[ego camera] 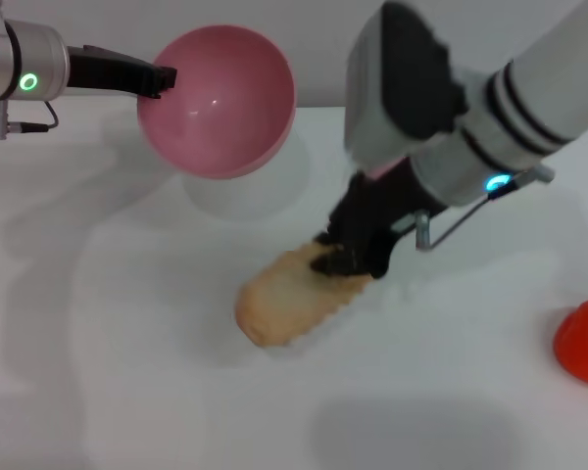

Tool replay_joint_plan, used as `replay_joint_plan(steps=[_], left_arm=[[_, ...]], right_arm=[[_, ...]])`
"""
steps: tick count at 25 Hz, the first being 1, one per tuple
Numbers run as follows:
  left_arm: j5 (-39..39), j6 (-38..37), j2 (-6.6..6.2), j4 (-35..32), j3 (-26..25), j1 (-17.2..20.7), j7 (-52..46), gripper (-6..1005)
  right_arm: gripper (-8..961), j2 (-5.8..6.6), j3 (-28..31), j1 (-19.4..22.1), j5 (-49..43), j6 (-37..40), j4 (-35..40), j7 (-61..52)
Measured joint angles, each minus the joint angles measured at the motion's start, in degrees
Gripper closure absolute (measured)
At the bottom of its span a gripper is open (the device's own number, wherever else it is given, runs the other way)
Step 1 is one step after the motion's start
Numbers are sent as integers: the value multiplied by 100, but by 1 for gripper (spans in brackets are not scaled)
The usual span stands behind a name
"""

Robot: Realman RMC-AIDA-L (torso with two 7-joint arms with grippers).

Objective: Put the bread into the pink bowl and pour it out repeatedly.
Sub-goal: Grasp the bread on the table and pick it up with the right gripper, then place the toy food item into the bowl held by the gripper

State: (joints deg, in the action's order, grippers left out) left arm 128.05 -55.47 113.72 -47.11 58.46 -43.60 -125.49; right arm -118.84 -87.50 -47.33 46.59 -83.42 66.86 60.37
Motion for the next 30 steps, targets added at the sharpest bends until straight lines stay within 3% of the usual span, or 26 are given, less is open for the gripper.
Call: replay_joint_plan(steps=[8,14,23,30], left_arm=[[0,-17,-20,0,-18,37,-9,940],[0,-17,-34,-5,8,46,-9,940],[8,-29,-2,0,76,39,-2,940],[10,-34,9,0,95,40,-11,940]], right_arm=[[773,9,890,593,657,-87,1652,372],[777,-10,1411,1035,1348,324,2263,687],[788,-35,1535,1748,2566,1742,1978,1758],[791,-30,1530,1871,2919,2821,1375,2220]])
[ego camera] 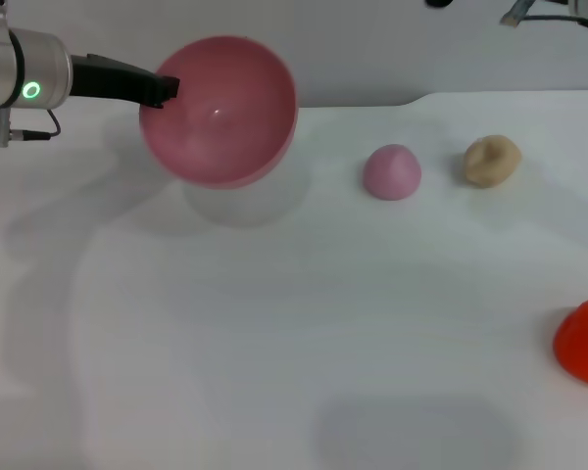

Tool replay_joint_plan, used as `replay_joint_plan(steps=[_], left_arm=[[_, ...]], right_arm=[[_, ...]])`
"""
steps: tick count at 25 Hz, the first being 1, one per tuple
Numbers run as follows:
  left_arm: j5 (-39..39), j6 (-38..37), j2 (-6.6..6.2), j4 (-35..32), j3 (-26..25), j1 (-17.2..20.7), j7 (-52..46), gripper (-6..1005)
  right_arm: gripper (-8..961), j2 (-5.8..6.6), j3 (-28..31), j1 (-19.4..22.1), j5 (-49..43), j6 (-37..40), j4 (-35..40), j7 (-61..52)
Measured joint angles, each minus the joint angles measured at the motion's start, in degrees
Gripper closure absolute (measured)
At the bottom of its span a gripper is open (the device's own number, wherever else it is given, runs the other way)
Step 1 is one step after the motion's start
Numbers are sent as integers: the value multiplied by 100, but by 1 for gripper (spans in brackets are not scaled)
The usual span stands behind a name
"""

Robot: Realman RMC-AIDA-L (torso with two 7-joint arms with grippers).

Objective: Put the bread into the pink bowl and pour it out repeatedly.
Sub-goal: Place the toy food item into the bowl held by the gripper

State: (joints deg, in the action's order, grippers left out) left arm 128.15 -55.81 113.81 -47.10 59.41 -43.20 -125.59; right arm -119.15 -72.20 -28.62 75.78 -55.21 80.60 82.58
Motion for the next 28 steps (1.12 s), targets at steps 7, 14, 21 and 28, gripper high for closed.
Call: replay_joint_plan(steps=[7,14,21,28], left_arm=[[0,2,48,0,1,4,33,939],[-1,22,68,0,74,-34,48,939],[-1,31,80,1,115,-80,46,939],[165,40,99,7,216,-152,-58,939]], right_arm=[[792,-2,-312,37,1309,669,-717,1037],[792,-4,-937,15,3739,692,-1978,3221],[796,6,-1326,-154,5272,386,-2977,4149],[798,29,-1302,-450,6076,-835,-3826,3867]])
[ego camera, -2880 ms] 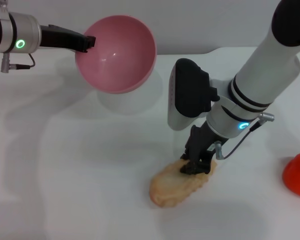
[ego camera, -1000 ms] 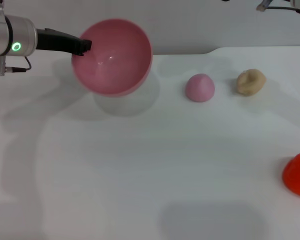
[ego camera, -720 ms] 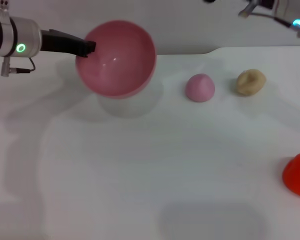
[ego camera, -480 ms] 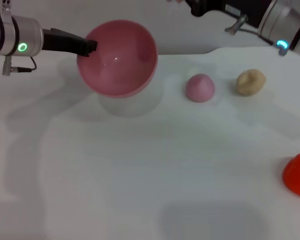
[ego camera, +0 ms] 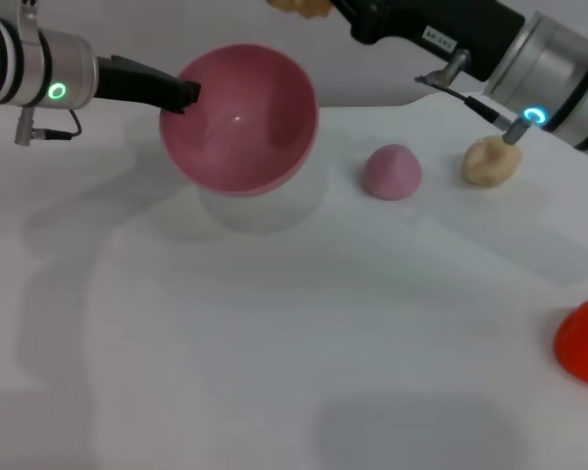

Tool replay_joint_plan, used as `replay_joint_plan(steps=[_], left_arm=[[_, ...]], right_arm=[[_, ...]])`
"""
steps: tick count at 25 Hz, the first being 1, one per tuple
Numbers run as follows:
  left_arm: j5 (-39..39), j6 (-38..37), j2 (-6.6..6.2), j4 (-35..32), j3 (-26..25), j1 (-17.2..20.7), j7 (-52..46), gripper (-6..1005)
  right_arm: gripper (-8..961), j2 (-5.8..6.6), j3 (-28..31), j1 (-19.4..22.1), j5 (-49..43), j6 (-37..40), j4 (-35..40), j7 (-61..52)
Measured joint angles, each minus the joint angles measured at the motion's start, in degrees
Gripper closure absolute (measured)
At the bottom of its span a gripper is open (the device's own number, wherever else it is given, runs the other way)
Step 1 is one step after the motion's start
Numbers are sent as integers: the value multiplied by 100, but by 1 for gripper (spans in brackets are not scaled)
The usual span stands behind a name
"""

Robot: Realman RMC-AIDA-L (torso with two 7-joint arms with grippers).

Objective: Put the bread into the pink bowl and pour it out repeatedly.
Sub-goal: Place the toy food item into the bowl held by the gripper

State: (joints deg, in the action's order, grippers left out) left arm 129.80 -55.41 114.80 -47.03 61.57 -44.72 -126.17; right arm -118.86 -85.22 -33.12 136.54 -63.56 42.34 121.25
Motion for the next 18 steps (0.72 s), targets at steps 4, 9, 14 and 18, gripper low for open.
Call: replay_joint_plan(steps=[4,9,14,18], left_arm=[[96,-28,38,0,4,-32,-35,939],[104,-36,54,-14,4,-32,-38,938],[107,-61,79,-24,6,-73,-39,938],[107,-174,155,-52,97,-149,-39,938]], right_arm=[[800,2,188,29,51,-321,-32,-670],[802,10,412,76,68,-408,-263,-1614],[804,18,455,79,69,-414,-702,-1929],[805,11,414,78,40,-416,-1018,-1930]])
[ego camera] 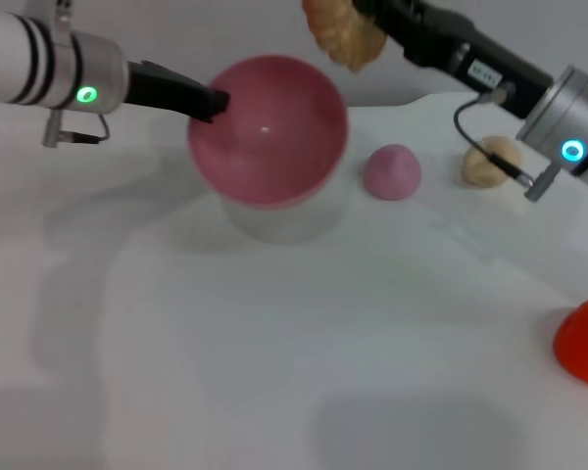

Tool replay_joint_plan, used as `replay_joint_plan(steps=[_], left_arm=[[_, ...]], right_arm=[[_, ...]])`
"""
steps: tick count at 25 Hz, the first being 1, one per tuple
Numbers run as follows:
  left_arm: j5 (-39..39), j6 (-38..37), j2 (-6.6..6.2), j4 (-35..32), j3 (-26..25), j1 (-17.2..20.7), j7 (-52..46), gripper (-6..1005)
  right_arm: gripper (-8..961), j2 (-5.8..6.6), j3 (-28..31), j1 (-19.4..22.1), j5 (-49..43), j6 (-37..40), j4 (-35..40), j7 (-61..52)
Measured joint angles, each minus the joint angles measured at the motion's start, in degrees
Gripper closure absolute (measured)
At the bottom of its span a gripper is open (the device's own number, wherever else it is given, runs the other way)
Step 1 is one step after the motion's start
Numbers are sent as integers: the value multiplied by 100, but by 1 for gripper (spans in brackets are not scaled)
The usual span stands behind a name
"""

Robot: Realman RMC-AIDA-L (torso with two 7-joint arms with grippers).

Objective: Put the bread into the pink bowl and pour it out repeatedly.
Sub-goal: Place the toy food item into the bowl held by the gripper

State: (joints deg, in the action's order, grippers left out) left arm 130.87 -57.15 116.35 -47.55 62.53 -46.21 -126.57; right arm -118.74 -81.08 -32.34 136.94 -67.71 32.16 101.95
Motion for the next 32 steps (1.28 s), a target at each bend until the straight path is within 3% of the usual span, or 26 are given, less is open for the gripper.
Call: replay_joint_plan(steps=[10,32], left_arm=[[8,-87,114,-9,319,-153,0,938],[3,-81,130,-3,434,-175,0,937]], right_arm=[[804,0,-77,-6,-356,43,-318,36],[795,16,-143,-201,-919,151,-419,-12]])
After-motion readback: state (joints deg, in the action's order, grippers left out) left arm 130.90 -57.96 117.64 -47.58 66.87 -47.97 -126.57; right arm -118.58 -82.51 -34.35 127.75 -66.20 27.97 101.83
